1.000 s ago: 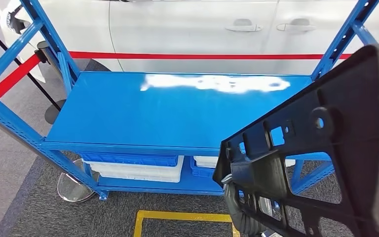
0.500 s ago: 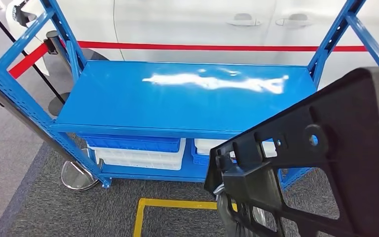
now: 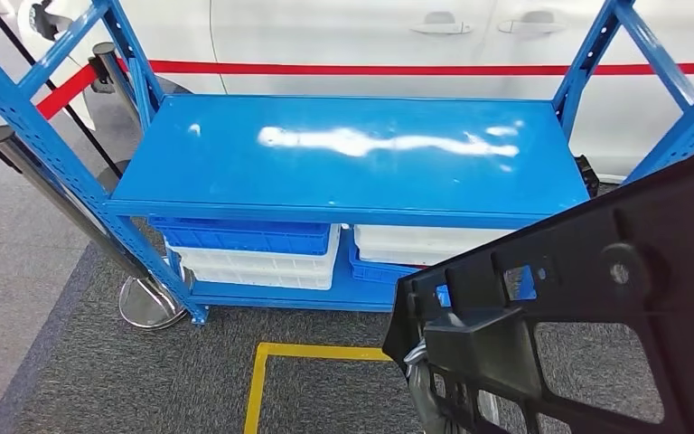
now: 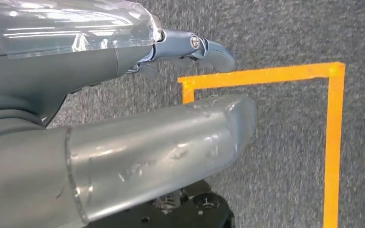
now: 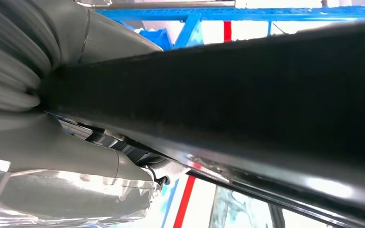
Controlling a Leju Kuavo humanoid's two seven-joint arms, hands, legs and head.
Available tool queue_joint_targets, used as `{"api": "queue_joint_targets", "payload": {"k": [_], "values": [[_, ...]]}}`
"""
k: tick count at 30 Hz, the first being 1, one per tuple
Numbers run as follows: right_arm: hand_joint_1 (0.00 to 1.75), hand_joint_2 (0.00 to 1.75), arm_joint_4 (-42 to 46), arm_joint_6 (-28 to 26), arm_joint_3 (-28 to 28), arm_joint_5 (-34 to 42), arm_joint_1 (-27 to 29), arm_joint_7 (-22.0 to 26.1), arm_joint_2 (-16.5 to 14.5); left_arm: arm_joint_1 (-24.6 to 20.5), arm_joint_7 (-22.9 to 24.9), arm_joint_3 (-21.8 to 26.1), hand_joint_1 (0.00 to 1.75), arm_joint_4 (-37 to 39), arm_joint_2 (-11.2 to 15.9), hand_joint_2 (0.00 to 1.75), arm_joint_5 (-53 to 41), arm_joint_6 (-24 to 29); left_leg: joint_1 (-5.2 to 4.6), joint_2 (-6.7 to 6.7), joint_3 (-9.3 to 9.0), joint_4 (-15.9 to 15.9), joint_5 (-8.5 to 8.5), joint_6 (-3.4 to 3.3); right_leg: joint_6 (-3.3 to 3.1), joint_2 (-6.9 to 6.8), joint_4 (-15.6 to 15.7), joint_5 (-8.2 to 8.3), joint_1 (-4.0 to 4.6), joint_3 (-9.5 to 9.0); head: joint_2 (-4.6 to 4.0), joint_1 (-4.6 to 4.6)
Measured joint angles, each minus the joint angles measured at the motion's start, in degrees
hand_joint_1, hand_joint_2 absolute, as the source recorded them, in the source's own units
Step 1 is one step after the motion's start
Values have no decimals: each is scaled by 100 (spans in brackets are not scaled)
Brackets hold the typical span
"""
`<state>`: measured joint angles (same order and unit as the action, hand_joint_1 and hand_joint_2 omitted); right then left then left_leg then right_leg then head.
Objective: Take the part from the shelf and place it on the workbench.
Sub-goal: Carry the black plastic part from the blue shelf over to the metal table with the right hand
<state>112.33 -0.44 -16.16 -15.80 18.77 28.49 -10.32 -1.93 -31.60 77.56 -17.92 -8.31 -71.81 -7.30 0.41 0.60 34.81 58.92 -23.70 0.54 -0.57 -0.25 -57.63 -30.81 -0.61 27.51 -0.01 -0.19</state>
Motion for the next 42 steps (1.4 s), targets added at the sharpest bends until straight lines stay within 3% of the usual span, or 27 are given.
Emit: {"api": "queue_joint_targets", "payload": {"k": [1, 3, 5, 6, 7, 8, 10, 12, 13, 16, 17, 20, 21, 22, 23, 25, 27, 29, 31, 32, 34, 36, 37, 38, 39, 40, 42], "values": [[175, 175, 10, 1, 8, 0, 12, -1, -14, 3, 11, 1, 0, 0, 1, 0, -7, -2, 10, -7, 45, 52, -72, 36, -56, -8, 8, 58, -3, 53, 0, -1], [175, 175, 32, 8, 25, 1, 36, -4, -52, 5, 35, 1, 0, 0, 2, 0, -23, 1, 30, -20, 191, 429, -499, 90, -148, -28, 25, 184, -10, 189, 0, -22], [175, 175, 78, 32, 49, -55, 83, -56, -103, -30, 122, -9, 0, -1, -80, 0, -125, 101, 35, -22, 346, 1111, -1017, 127, -179, -35, 18, 299, 12, 337, 0, -55], [175, 175, 130, 53, 65, -120, 123, -122, -143, -76, 205, -26, 0, -5, -172, 0, -204, 236, 36, -22, 373, 1396, -1124, 136, -176, -44, 8, 355, 23, 416, 0, -58], [175, 175, 201, 78, 81, -203, 164, -205, -193, -144, 303, -48, 0, -11, -303, 0, -287, 417, 34, -23, 328, 1532, -1099, 134, -169, -57, -9, 409, 31, 499, 0, -64], [175, 175, 281, 104, 92, -277, 197, -286, -250, -220, 397, -78, 0, -16, -449, 0, -350, 595, 33, -22, 197, 1476, -972, 122, -160, -72, -31, 458, 37, 580, 0, -68], [175, 175, 426, 145, 102, -370, 228, -393, -345, -367, 509, -141, 0, -19, -690, 0, -397, 831, 28, -28, -335, 813, -698, 64, -133, -86, -83, 550, 43, 727, 1, -75], [175, 175, 519, 161, 104, -401, 245, -426, -410, -460, 545, -189, 0, -10, -873, 0, -406, 885, 7, -36, -831, 40, -693, 1, -86, -79, -113, 644, 59, 809, 1, -66], [175, 175, 552, 167, 106, -406, 253, -430, -435, -487, 549, -200, 0, -5, -937, 0, -404, 884, -7, -38, -935, -161, -741, -24, -57, -73, -111, 694, 61, 825, 1, -70], [175, 175, 617, 181, 116, -409, 279, -430, -490, -521, 550, -219, 0, -2, -1027, 0, -392, 847, -10, -20, -890, -272, -629, -126, 52, -44, -107, 756, 46, 863, 0, -80], [175, 175, 637, 182, 119, -409, 292, -430, -501, -531, 551, -228, 0, -3, -1039, 0, -391, 836, 0, -9, -839, -294, -558, -176, 83, -30, -198, 622, 38, 909, 0, -76], [175, 175, 699, 184, 126, -409, 337, -432, -509, -559, 552, -261, 0, -4, -1062, 0, -389, 807, 4, 8, -606, -300, -356, -258, 144, 0, -1060, -187, 9, 1172, 1, -62], [175, 175, 721, 186, 133, -408, 356, -432, -509, -565, 552, -278, 0, -4, -1073, 0, -388, 790, 1, 11, -520, -284, -296, -256, 163, 2, -1390, -341, 0, 1235, 0, -59], [175, 175, 744, 198, 146, -405, 379, -432, -513, -567, 549, -296, 0, -4, -1084, 0, -382, 769, 0, 14, -432, -264, -240, -247, 180, 3, -1598, -351, -11, 1236, 0, -58], [175, 175, 769, 221, 171, -398, 404, -427, -522, -567, 539, -312, 0, -4, -1090, 0, -364, 744, 3, 17, -337, -231, -189, -230, 193, 2, -1626, -231, -26, 1142, 1, -57], [175, 175, 812, 304, 241, -366, 447, -396, -559, -564, 500, -327, 0, -4, -1090, 0, -306, 691, 13, 18, -154, -139, -113, -184, 202, 1, -1147, 82, -59, 682, 1, -56], [175, 175, 852, 397, 328, -325, 475, -343, -614, -553, 448, -333, 0, -4, -1060, 0, -270, 628, 3, 12, -16, -32, -62, -124, 175, 9, -415, 74, -57, 161, 0, -53], [175, 175, 884, 457, 407, -298, 507, -298, -669, -534, 410, -337, 0, -4, -1003, 0, -264, 572, -7, 8, 44, 16, 4, -54, 108, 21, -77, -48, -26, -15, 0, -51], [175, 175, 893, 486, 474, -288, 546, -278, -716, -508, 393, -338, 0, -4, -952, 0, -262, 540, 14, 2, 70, 27, 56, 19, 6, 10, -61, 9, -22, 53, 0, -44], [175, 175, 893, 496, 504, -286, 558, -275, -741, -493, 389, -338, 0, -4, -933, 0, -265, 532, 24, -5, 112, 94, -33, 52, -52, -1, -58, 63, -25, 103, 0, -47], [175, 175, 899, 513, 546, -284, 574, -270, -795, -473, 382, -345, 0, -4, -906, 0, -275, 528, 40, -18, 259, 517, -502, 100, -137, -23, -51, 184, -31, 238, 0, -63], [175, 175, 906, 533, 588, -284, 587, -266, -839, -460, 380, -366, 0, -4, -887, 0, -295, 540, 39, -21, 413, 1215, -1024, 126, -167, -28, -61, 310, -9, 407, 1, -79], [175, 175, 908, 544, 613, -285, 597, -264, -853, -454, 380, -383, 0, -4, -876, 0, -307, 554, 38, -21, 421, 1470, -1106, 127, -170, -32, -73, 370, 3, 496, 1, -79], [175, 175, 908, 555, 639, -286, 606, -262, -866, -448, 379, -407, 0, -4, -865, 0, -321, 584, 38, -21, 350, 1572, -1056, 120, -169, -36, -89, 428, 14, 586, 1, -80], [175, 175, 909, 563, 662, -289, 614, -261, -878, -442, 377, -432, 0, -4, -857, 0, -334, 620, 36, -21, 192, 1482, -906, 105, -166, -39, -107, 479, 24, 670, 1, -80], [175, 175, 912, 569, 686, -293, 621, -259, -891, -443, 378, -455, 0, -5, -851, 0, -348, 670, 31, -23, -66, 1195, -735, 75, -160, -38, -124, 531, 32, 746, 0, -80], [175, 175, 927, 584, 734, -298, 623, -255, -920, -487, 418, -490, 0, -15, -845, 0, -363, 771, 5, -29, -658, 354, -652, -3, -124, -39, -147, 626, 48, 844, 1, -78]]}}
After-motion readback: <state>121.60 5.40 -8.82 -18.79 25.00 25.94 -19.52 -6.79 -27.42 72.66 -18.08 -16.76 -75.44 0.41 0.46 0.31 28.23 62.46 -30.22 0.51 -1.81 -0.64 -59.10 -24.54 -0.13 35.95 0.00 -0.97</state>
